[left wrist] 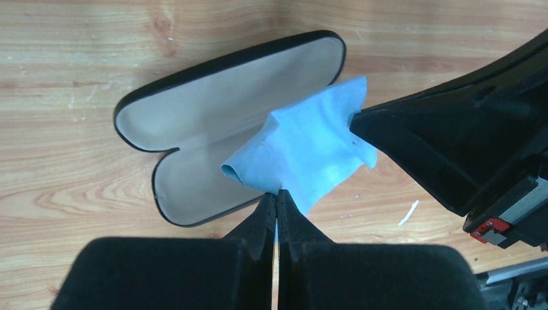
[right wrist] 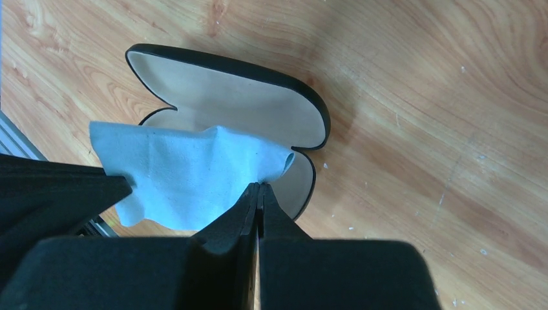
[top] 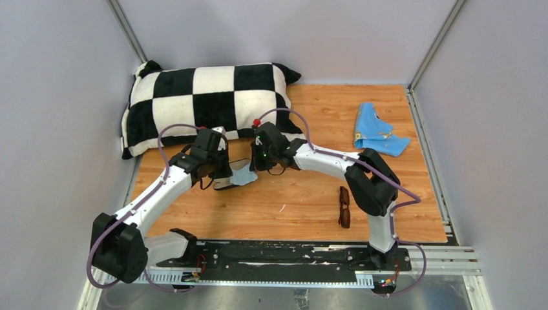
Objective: Organize the sunglasses
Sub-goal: Place the glasses cleaning cloth in the sunglasses case.
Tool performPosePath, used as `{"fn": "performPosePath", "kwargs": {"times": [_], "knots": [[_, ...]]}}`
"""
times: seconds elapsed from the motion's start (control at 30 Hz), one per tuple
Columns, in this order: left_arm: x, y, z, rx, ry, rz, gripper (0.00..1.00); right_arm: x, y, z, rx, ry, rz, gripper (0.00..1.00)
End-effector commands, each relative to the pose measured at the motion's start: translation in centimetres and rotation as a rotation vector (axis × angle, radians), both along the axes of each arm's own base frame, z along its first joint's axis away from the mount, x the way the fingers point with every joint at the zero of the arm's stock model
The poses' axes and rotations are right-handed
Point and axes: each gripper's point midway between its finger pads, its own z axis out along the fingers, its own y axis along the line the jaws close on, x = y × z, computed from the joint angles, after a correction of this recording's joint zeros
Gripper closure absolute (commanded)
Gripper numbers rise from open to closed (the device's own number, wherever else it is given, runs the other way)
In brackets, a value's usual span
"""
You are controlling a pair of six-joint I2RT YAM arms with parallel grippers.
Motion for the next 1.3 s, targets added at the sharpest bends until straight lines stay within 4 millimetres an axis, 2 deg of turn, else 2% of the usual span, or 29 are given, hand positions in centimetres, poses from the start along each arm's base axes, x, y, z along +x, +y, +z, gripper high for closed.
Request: {"fn": "performPosePath", "kwargs": {"times": [0.0, 0.27, 0.6, 0.7, 0.93, 1.27], "knots": [[0.3, 1.3, -1.3, 0.007, 0.0, 0.019, 1.0, -0.8, 1.3, -0.8, -0.014, 0.015, 0.05, 1.0], [0.2, 2.9, -2.9, 0.03, 0.052, 0.102, 1.0, -1.4, 1.2, -2.8, -0.043, 0.043, 0.058, 1.0], [-2.3, 3.1, -6.8, 0.005, 0.162, 0.175, 1.0, -3.2, 0.0, -5.1, -0.066, 0.087, 0.058, 1.0], [-2.7, 2.8, -7.1, -0.026, 0.162, 0.18, 1.0, -3.8, 0.0, -5.5, -0.059, 0.103, 0.072, 1.0], [-3.2, 4.3, -7.8, 0.047, 0.174, 0.212, 1.0, -4.3, -0.3, -6.0, -0.065, 0.089, 0.074, 1.0], [-1.7, 5.8, -6.6, 0.152, 0.156, 0.232, 1.0, -3.9, 0.2, -7.1, -0.065, 0.071, 0.074, 1.0]]}}
